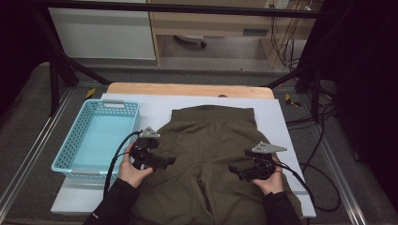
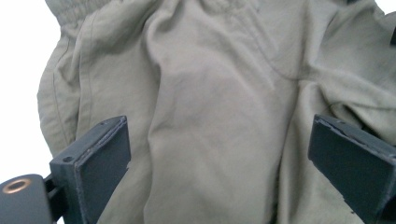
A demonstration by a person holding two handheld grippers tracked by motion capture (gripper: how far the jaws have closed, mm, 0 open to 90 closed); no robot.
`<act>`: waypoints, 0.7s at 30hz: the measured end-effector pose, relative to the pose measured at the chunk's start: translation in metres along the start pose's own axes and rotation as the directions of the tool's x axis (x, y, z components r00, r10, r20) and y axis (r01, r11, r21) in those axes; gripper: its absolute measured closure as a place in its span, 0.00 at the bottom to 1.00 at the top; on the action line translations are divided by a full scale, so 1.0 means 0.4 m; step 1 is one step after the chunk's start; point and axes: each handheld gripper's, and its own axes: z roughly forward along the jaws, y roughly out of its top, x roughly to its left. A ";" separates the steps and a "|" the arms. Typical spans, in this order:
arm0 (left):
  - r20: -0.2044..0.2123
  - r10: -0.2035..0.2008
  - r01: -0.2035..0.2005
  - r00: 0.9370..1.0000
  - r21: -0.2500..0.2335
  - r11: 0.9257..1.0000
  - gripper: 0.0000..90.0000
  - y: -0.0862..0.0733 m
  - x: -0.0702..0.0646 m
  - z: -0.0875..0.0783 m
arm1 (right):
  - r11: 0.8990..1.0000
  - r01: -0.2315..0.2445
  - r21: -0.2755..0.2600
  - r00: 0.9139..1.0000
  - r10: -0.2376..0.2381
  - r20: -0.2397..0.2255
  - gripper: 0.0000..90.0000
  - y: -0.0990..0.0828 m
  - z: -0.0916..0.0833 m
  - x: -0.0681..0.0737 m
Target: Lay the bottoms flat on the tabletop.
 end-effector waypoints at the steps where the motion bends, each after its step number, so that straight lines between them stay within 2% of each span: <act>1: -0.007 0.006 -0.006 1.000 0.000 1.000 0.06 0.006 -0.003 0.000 | 1.000 -0.001 0.005 1.000 0.001 0.000 0.00 -0.003 -0.001 0.003; 8: 0.000 0.002 -0.002 1.000 0.003 1.000 0.06 0.040 -0.002 0.009 | 1.000 0.015 -0.008 1.000 -0.015 -0.006 0.00 -0.017 -0.026 0.018; 13: -0.017 0.006 -0.005 1.000 0.017 1.000 0.06 0.059 -0.001 0.018 | 1.000 0.008 -0.022 1.000 -0.008 -0.006 0.00 -0.020 -0.036 0.025; 21: -0.048 -0.019 0.020 0.999 0.023 1.000 0.08 0.101 0.040 0.032 | 1.000 0.003 -0.020 1.000 -0.003 -0.002 0.00 -0.021 -0.037 0.028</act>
